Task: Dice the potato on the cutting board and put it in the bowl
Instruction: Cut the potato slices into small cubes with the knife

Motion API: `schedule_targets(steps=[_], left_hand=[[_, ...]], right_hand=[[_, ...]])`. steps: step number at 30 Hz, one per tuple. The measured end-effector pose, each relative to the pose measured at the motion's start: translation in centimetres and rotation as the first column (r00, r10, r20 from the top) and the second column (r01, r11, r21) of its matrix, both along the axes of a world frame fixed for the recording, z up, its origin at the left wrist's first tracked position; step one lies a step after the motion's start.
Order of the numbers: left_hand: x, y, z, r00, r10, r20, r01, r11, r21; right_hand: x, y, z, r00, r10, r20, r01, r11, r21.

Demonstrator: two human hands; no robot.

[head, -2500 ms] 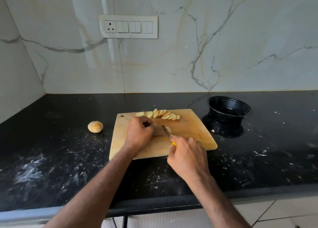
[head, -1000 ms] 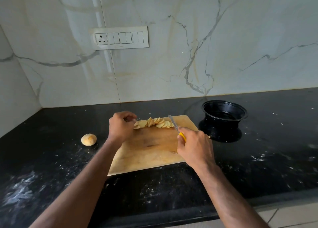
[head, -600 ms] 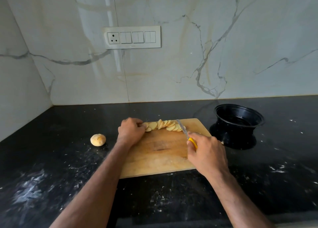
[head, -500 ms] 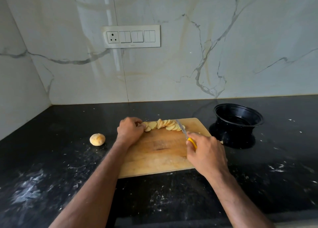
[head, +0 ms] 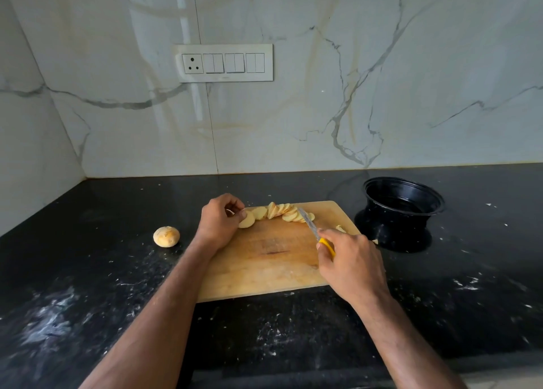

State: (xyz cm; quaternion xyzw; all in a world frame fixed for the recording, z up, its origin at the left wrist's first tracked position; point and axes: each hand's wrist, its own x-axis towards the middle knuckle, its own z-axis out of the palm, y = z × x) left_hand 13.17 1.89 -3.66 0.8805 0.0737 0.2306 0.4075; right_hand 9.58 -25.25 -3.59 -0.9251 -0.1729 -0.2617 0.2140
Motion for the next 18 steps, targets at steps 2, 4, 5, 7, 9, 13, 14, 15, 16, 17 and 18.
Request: schedule_targets(steps=[2, 4, 5, 7, 9, 13, 14, 15, 16, 17, 18], left_hand=[[-0.2, 0.3, 0.0, 0.998, -0.036, -0.042, 0.038, 0.998, 0.051], [-0.4, 0.3, 0.0, 0.995, -0.062, -0.079, 0.070, 0.993, 0.099], [-0.5, 0.3, 0.0, 0.995, -0.070, -0.075, 0.078, 0.990, 0.113], [-0.9, -0.1, 0.2, 0.996, -0.082, -0.020, 0.084, 0.989, 0.124], [-1.4, -1.0, 0.6, 0.989, -0.138, 0.055, 0.132, 0.986, 0.103], [-2.2, -4.7, 1.3, 0.917, -0.371, 0.146, 0.365, 0.929, 0.065], [-2.3, -5.5, 1.4, 0.884, -0.452, 0.124, 0.445, 0.892, 0.081], [-2.4, -6.0, 1.5, 0.836, -0.544, 0.078, 0.536, 0.838, 0.102], [-2.5, -6.1, 1.6, 0.777, -0.629, 0.005, 0.625, 0.773, 0.112], [-2.6, -5.9, 1.8, 0.724, -0.684, -0.082, 0.689, 0.716, 0.109], [-2.8, -5.5, 1.9, 0.697, -0.700, -0.153, 0.716, 0.691, 0.099]], right_hand=[[-0.1, 0.0, 0.0, 1.000, 0.003, 0.001, -0.003, 1.000, 0.007], [-0.1, 0.0, 0.0, 1.000, 0.003, 0.000, -0.003, 1.000, 0.011], [-0.1, 0.0, 0.0, 1.000, 0.002, 0.000, -0.002, 1.000, 0.012], [-0.1, -0.1, 0.0, 1.000, 0.001, 0.004, -0.001, 1.000, 0.015], [-0.2, -0.1, 0.0, 1.000, 0.001, 0.004, -0.001, 1.000, 0.015], [-0.2, -0.2, -0.1, 1.000, -0.002, 0.008, 0.001, 1.000, 0.020], [-0.2, -0.2, -0.1, 1.000, -0.004, 0.005, 0.004, 1.000, 0.018], [-0.1, -0.3, -0.1, 1.000, -0.006, -0.002, 0.006, 1.000, 0.016], [-0.1, -0.4, -0.2, 1.000, -0.009, -0.005, 0.009, 1.000, 0.017], [-0.1, -0.4, -0.2, 1.000, -0.011, -0.005, 0.011, 1.000, 0.019], [-0.1, -0.5, -0.2, 1.000, -0.013, -0.001, 0.013, 1.000, 0.021]])
